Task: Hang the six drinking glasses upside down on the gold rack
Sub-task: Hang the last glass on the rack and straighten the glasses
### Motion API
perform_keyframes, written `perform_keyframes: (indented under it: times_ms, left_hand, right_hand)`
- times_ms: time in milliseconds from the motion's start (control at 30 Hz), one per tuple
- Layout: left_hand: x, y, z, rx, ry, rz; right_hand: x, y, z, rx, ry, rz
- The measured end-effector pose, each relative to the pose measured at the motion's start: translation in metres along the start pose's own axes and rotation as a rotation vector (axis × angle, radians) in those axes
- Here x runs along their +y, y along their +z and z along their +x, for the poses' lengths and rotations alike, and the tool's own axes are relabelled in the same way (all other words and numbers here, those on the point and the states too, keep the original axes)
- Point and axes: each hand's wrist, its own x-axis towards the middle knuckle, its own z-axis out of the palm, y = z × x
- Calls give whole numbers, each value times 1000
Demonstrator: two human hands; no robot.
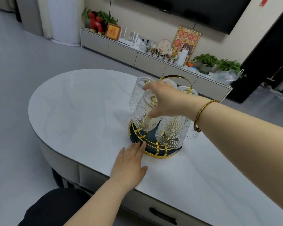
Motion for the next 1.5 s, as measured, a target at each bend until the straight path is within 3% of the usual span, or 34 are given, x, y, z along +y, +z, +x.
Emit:
perform_keyframes:
  times_ms: [367, 800, 1033, 1267, 1500]
  left_hand:
    - [0, 1, 0, 15, 6, 3]
    - [8, 7, -1, 74, 20, 8]
    - [11, 12, 0, 98, 5, 13]
    - [14, 14, 2, 137, -26, 46]
    - [14, 15, 3, 152, -31, 60]
  right_hand:
    - [5, 10, -1, -8, -18, 90]
    - [37, 2, -22, 148, 47, 282]
    - [52, 7, -31, 132, 90, 336]
    - [70, 8, -46, -20, 118, 358]
    - [72, 11, -45, 31, 115, 339]
